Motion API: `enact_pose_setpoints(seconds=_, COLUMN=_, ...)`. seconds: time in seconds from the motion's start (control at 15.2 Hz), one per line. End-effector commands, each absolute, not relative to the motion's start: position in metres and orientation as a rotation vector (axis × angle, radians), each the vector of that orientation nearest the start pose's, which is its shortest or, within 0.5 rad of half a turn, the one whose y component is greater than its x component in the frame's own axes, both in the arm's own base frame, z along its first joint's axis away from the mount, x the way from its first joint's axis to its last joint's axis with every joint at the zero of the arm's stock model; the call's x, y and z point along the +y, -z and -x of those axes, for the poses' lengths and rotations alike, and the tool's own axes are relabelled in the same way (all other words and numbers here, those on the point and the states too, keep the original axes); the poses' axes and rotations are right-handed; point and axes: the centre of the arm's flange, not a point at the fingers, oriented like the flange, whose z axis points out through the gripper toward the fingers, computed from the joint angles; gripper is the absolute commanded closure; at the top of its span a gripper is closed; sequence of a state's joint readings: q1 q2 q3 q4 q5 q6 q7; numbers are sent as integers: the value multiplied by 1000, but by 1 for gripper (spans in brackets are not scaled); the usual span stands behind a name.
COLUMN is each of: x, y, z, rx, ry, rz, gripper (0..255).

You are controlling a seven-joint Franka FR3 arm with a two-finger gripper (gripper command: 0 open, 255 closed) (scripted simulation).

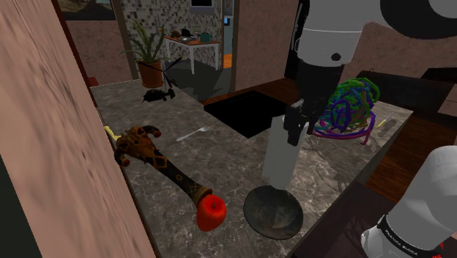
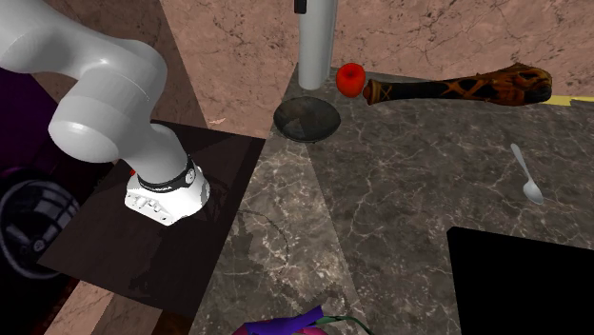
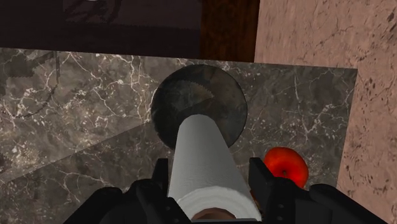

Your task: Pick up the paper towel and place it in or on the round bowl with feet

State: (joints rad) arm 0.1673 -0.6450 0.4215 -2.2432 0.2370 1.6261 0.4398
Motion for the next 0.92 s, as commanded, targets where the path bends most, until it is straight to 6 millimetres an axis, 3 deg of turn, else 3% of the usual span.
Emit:
enact_pose_setpoints(seconds=0.0, x=254, y=-567, z=-277, rx=-86, ry=-10, rz=3157, gripper=255)
enact_pose_setpoints(seconds=0.86, x=254, y=-498, z=-277, rx=-86, ry=-10, rz=3157, gripper=255)
